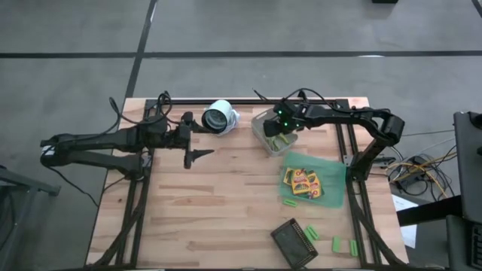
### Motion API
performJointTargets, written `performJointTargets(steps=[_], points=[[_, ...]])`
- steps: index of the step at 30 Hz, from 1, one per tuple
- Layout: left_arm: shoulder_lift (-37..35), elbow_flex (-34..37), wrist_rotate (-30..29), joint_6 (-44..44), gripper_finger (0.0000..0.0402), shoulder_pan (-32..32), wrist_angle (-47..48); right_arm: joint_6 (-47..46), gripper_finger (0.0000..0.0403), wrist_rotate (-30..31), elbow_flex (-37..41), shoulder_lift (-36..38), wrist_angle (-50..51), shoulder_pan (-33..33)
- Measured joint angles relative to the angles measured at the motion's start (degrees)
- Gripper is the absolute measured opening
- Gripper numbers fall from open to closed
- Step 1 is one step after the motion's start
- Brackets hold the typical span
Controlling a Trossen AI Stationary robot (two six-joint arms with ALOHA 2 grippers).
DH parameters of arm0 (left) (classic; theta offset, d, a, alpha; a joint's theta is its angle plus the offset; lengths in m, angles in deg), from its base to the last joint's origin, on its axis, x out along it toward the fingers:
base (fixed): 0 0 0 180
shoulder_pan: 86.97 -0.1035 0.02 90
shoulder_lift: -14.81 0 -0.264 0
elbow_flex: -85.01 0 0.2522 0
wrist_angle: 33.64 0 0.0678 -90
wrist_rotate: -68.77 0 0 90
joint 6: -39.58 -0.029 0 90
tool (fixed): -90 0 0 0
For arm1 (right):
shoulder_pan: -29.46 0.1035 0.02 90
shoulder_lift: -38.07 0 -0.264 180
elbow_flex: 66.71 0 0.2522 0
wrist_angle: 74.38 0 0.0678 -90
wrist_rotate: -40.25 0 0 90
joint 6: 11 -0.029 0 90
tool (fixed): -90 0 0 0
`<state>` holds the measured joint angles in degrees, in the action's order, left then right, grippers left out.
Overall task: Pick & Place School Supplies
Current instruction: Adjust the green bin on the table
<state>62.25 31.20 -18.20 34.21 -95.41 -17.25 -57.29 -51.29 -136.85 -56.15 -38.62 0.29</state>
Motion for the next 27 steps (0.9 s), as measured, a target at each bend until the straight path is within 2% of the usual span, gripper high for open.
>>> performJointTargets(steps=[8, 13, 20, 27], points=[[0.0, 0.0, 0.0, 0.0, 0.0328, 0.0, 0.0, 2.0, 0.0140, 0.1, -4.1, 1.0, 1.3, 0.0], [0.0, 0.0, 0.0, 0.0, 0.0328, 0.0, 0.0, 3.6, 0.0135, 0.9, -8.5, 3.3, 6.6, 1.1], [0.0, 0.0, 0.1, 0.0, 0.0328, 0.0, 0.0, 3.5, 0.0135, 8.1, -13.2, 8.6, 13.3, 6.9], [0.0, 0.0, 0.1, 0.0, 0.0328, 0.0, 0.0, 3.0, 0.0134, 10.8, -11.1, 17.2, 14.2, 14.4]])
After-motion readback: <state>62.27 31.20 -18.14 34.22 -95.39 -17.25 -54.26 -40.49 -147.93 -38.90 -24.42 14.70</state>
